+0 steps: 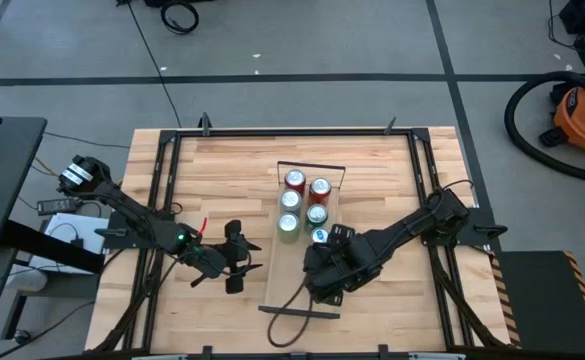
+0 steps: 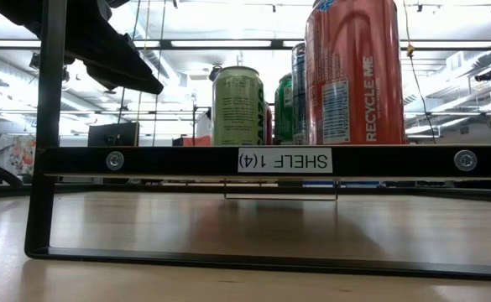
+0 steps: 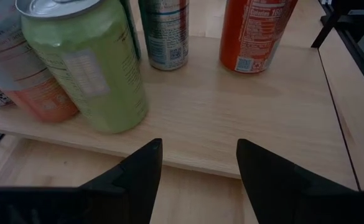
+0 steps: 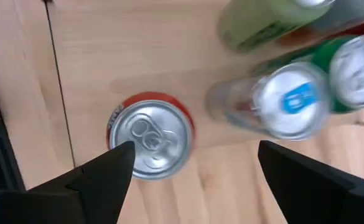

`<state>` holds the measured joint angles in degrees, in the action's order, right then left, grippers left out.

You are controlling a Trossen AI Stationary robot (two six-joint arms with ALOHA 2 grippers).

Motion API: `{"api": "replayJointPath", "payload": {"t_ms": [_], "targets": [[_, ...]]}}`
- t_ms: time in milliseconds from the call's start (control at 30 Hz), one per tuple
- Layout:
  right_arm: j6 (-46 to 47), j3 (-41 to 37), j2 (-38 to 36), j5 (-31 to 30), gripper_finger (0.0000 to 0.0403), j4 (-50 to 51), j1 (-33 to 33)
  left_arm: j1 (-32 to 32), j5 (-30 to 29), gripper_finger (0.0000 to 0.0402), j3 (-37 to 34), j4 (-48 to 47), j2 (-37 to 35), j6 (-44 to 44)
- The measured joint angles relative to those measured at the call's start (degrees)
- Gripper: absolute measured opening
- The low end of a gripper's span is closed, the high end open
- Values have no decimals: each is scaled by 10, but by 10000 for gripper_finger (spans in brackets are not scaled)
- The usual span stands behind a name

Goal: Place canned beverage on shelf
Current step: Return to Home Position

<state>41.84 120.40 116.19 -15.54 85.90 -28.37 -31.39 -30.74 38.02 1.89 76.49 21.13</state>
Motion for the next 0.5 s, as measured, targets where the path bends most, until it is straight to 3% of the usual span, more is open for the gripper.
{"api": "replayJointPath", "payload": {"t_ms": [267,500], "targets": [[-29,-23,-80,-86,348,-3,-21,-17,-14,217,0,31,0,-60],[-21,-168,-193,-133,348,-96,-36,-18,-26,217,0,38,-13,-117]]}}
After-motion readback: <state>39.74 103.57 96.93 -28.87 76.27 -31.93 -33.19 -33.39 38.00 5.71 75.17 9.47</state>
